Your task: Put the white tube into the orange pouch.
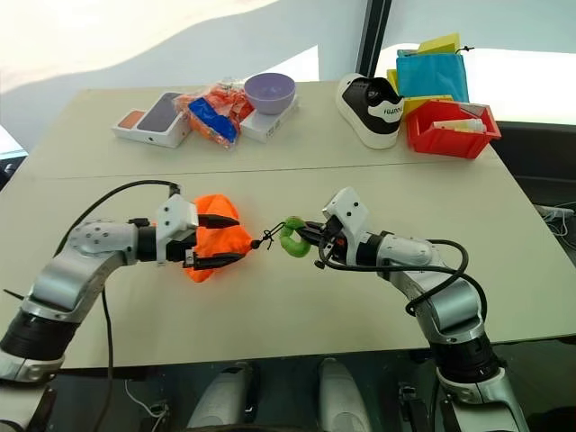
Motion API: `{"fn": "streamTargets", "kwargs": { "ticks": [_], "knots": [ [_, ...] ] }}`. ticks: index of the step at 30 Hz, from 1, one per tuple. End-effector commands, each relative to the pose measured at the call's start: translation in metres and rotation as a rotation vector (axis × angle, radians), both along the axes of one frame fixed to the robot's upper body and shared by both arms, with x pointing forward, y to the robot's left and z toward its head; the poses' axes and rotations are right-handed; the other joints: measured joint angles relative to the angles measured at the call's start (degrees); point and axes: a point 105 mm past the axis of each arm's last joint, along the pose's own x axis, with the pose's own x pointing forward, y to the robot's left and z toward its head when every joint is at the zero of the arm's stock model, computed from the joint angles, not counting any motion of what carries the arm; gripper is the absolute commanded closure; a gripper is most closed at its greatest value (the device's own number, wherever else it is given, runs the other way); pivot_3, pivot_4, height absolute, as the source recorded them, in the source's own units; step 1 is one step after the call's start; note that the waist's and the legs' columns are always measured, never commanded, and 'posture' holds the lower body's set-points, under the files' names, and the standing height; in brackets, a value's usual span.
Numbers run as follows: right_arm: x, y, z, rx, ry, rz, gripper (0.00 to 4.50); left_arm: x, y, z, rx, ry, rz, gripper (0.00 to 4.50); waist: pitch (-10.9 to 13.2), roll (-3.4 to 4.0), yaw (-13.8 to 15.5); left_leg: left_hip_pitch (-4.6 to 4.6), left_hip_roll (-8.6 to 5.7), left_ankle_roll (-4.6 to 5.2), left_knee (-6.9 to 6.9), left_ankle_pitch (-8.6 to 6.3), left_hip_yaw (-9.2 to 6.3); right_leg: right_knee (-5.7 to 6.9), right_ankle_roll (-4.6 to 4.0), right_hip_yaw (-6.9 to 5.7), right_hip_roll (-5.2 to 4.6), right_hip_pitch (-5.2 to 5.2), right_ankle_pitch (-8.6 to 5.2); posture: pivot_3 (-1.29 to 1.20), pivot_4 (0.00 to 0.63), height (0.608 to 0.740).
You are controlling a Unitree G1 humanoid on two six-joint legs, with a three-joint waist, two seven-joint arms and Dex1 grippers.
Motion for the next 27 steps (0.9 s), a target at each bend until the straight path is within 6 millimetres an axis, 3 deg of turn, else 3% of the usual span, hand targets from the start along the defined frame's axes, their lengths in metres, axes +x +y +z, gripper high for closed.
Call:
{"fn": "streamTargets", "kwargs": {
  "ticks": [1, 14, 27],
  "knots": [
    [-0.007, 0.004, 0.016, 0.025, -0.06, 0.031, 4.48, 0.006, -0.004, 0.001, 0.015, -0.015, -0.019, 1.01, 0.0, 0.0, -0.1, 0.0, 0.0, 0.0, 0.0, 0.0, -0.01, 0.02, 0.05, 0.0, 0.0, 0.0, 0.03, 0.0, 0.15, 0.74],
    [-0.007, -0.017, 0.001, 0.004, -0.017, -0.044, 4.48, 0.015, 0.024, 0.0, 0.005, 0.018, 0.021, 1.01, 0.0, 0.0, 0.0, -0.01, 0.0, 0.01, 0.12, 0.0, -0.02, 0.1, 0.08, -0.01, 0.01, 0.0, 0.04, 0.0, 0.15, 0.74],
    [-0.011, -0.018, 0.004, 0.071, 0.028, -0.011, 4.48, 0.009, 0.019, -0.003, -0.011, 0.014, 0.014, 1.01, 0.0, 0.0, 0.1, -0.02, 0.01, 0.01, 0.47, 0.0, -0.04, 0.29, 0.08, -0.01, 0.01, 0.09, 0.05, 0.0, 0.15, 0.74]
  ]
}}
